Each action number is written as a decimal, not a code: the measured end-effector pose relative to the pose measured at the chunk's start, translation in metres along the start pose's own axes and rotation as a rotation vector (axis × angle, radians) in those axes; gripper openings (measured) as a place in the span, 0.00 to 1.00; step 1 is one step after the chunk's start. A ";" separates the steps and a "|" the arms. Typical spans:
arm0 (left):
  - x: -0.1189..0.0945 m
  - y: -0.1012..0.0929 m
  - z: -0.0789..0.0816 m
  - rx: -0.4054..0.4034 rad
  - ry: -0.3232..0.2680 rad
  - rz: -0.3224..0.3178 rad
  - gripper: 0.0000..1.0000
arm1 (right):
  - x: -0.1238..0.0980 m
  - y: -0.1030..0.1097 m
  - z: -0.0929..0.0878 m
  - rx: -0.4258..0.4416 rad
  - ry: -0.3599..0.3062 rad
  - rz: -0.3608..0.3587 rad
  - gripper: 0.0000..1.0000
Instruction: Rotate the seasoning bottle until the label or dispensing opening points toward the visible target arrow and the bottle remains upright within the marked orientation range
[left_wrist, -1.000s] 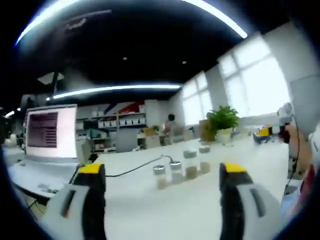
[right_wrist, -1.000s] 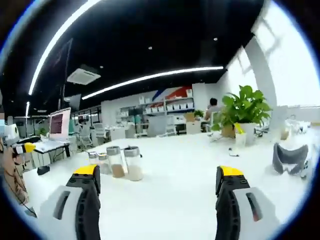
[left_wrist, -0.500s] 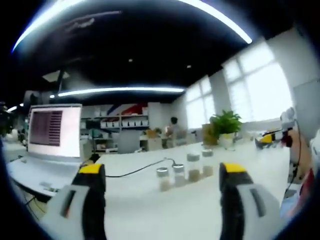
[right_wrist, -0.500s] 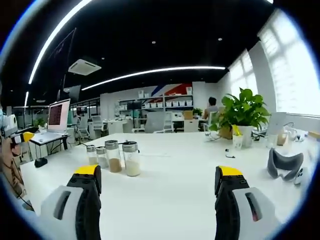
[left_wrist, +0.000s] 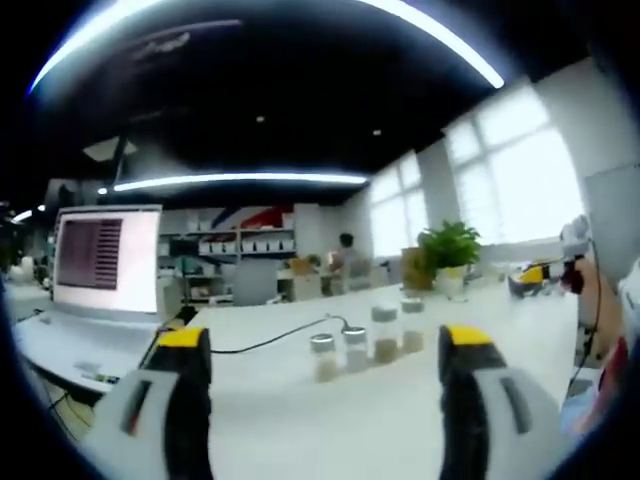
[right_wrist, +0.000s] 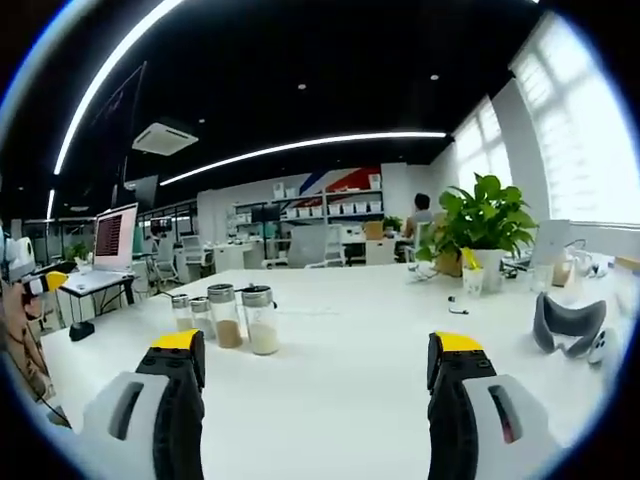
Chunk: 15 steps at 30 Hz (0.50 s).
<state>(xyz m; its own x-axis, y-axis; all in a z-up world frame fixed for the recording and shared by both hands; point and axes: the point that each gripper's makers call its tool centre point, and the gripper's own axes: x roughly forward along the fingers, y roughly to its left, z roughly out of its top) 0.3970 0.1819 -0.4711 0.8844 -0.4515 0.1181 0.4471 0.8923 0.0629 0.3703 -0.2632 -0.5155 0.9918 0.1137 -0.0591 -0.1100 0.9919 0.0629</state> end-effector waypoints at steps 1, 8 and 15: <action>0.000 0.000 0.000 -0.003 0.001 0.001 1.00 | 0.001 0.001 0.000 -0.002 0.001 0.002 0.94; 0.001 0.001 -0.002 -0.013 0.004 0.001 1.00 | 0.002 0.006 0.000 0.020 -0.001 0.019 0.91; 0.004 -0.001 -0.010 -0.020 0.024 -0.018 1.00 | 0.024 0.017 0.010 -0.046 0.004 0.123 0.93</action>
<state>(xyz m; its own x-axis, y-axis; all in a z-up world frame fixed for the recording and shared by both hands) 0.4016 0.1788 -0.4802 0.8788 -0.4679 0.0932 0.4658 0.8837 0.0451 0.3929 -0.2446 -0.5058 0.9703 0.2351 -0.0579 -0.2340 0.9719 0.0242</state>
